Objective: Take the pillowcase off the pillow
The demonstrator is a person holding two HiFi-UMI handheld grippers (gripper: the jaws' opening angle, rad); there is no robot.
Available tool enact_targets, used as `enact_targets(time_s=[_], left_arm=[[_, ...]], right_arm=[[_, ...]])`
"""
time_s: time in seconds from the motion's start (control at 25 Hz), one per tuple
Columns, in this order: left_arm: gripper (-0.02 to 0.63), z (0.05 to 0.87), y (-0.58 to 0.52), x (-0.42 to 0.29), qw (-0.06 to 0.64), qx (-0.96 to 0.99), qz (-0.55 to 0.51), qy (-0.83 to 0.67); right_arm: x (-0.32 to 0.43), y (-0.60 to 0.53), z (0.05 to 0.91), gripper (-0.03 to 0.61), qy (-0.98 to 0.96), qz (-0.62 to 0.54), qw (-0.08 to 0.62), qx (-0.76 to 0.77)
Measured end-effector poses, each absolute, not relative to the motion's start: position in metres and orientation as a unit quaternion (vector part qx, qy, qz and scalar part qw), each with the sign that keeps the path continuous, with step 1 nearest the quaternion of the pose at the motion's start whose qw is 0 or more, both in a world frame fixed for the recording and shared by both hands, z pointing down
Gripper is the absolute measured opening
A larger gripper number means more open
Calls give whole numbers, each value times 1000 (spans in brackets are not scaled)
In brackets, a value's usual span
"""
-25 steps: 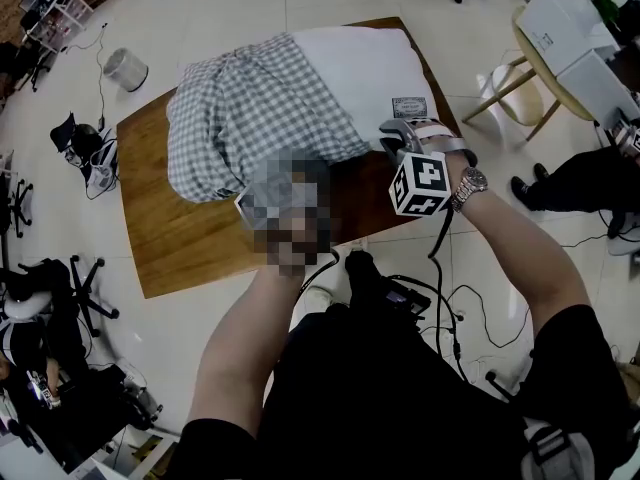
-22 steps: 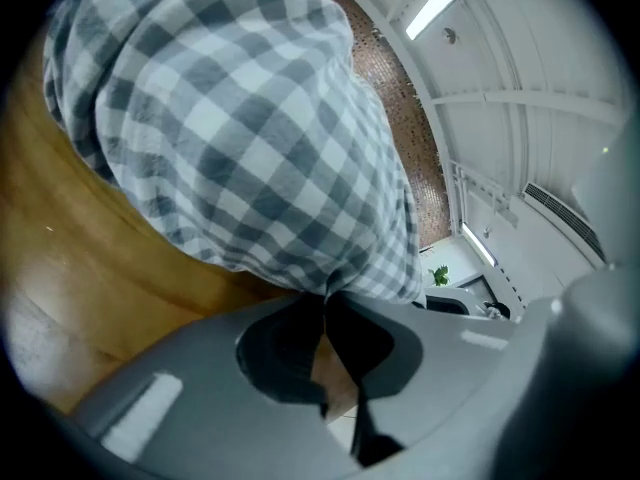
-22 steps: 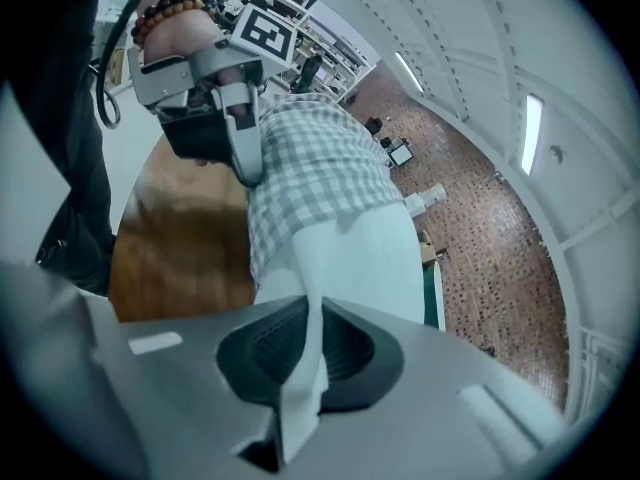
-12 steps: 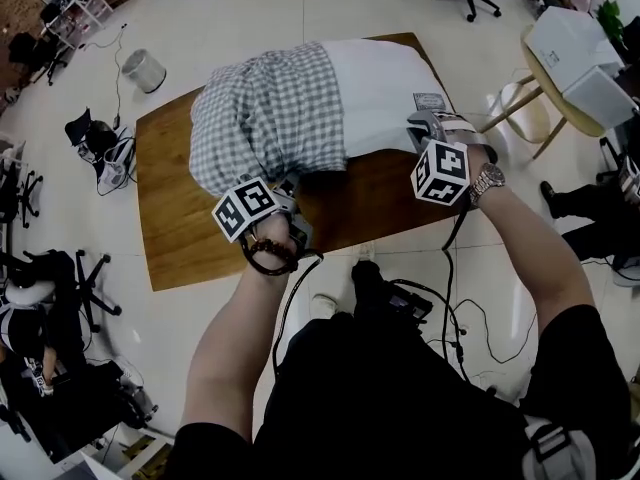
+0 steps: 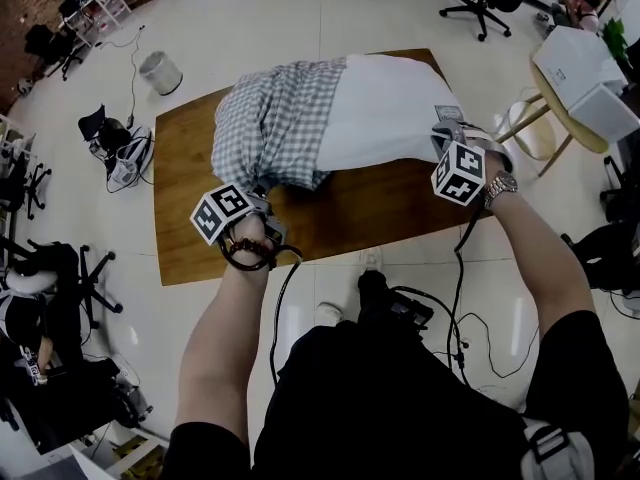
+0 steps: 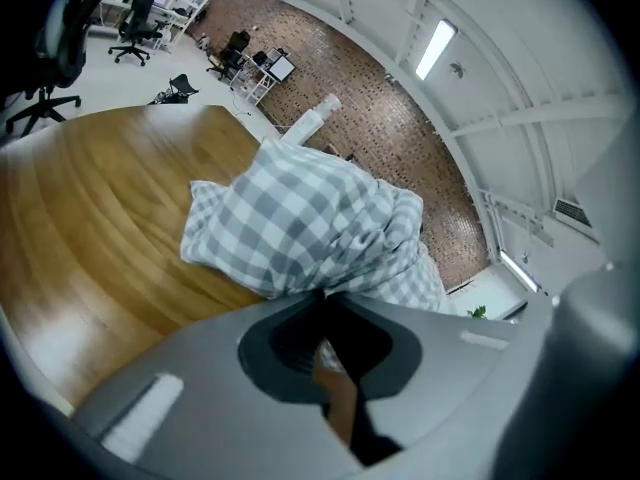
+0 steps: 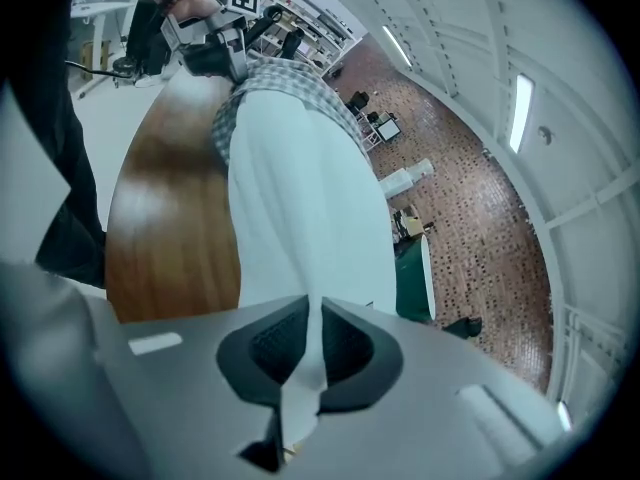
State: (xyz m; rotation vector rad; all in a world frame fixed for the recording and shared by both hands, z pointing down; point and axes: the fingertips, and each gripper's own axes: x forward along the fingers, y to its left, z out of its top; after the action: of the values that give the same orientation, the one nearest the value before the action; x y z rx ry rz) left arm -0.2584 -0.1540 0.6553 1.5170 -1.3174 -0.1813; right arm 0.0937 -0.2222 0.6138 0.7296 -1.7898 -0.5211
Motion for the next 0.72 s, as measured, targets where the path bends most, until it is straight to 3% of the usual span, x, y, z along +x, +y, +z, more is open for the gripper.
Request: enact_targets(time_s=[0.16, 0.48, 0.72], left_arm=[[6, 659, -145, -248, 554, 639, -56, -531], [12, 655, -122, -210, 581, 660, -14, -477], [18, 625, -114, -194, 577, 688, -10, -440]], right_arm=[[82, -214, 617, 26, -759, -213, 538, 298], [73, -193, 615, 173, -781, -176, 530, 279], [55, -173, 603, 187, -781, -181, 534, 268]])
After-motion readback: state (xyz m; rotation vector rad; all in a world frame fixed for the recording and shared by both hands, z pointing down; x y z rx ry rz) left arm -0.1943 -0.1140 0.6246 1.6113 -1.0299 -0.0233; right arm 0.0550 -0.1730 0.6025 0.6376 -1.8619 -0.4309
